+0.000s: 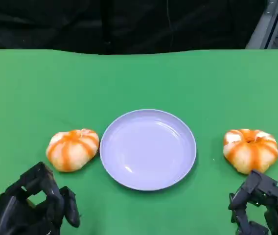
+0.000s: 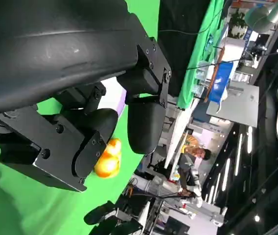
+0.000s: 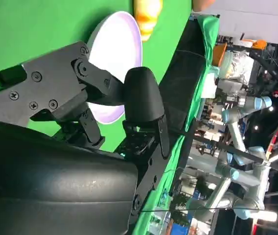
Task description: Grasp the bread from the table and place it into the plate.
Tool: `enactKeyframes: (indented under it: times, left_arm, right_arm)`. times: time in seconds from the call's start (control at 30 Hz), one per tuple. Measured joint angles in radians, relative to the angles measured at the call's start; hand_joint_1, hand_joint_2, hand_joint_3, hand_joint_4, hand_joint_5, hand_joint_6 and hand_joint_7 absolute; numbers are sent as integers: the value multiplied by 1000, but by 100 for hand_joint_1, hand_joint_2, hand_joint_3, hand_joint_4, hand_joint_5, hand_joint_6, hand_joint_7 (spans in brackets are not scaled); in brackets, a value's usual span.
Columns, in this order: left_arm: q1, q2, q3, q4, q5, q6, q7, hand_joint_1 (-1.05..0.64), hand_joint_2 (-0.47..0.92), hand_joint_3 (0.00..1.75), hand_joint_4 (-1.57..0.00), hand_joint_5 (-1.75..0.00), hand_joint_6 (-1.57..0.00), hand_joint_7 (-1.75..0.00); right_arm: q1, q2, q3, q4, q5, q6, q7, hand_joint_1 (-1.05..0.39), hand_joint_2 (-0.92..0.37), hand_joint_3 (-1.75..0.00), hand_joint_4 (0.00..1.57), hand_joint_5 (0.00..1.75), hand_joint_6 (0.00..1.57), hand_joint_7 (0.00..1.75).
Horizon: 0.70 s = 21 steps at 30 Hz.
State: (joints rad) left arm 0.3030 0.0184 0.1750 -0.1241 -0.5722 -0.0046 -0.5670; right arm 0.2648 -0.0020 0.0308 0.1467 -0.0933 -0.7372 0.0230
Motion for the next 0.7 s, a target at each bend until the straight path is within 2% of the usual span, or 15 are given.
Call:
enactKeyframes:
  times: [0.4, 0.43, 0.47, 0.5, 0.57, 0.7]
  left_arm:
    - [0, -3, 1, 0, 1, -7, 1, 3, 52, 146, -86, -175, -68, -172]
    - [0, -6, 1, 0, 2, -12, 2, -20, 65, 96, -57, -135, -56, -122]
    - [-1, -8, 0, 8, 45, -58, 8, -35, 81, 50, -43, -101, -61, -67]
    - [-2, -8, 0, 21, 108, -133, 17, -40, 86, 34, -39, -89, -64, -46]
    - [-6, -7, 1, 46, 228, -288, 42, -51, 91, 19, -30, -74, -63, -24]
    - [-13, 17, 11, 93, 513, -603, 131, -62, 92, 13, -28, -62, -63, -12]
  right_arm:
    - [0, 0, 0, 0, -6, 1, -5, -13, -66, -94, 82, 175, 70, 161]
    - [0, 0, 0, 0, -6, 1, -5, -14, -66, -94, 82, 175, 70, 161]
    - [0, 0, 2, 0, -6, 2, -4, -14, -66, -94, 82, 175, 69, 161]
    - [0, 0, 4, 0, -6, 2, -4, -14, -66, -93, 82, 175, 69, 161]
    - [1, 0, 9, 0, -6, 3, -2, -14, -66, -93, 81, 175, 69, 161]
    - [2, 0, 12, -3, -5, 4, -1, -13, -67, -93, 82, 175, 69, 161]
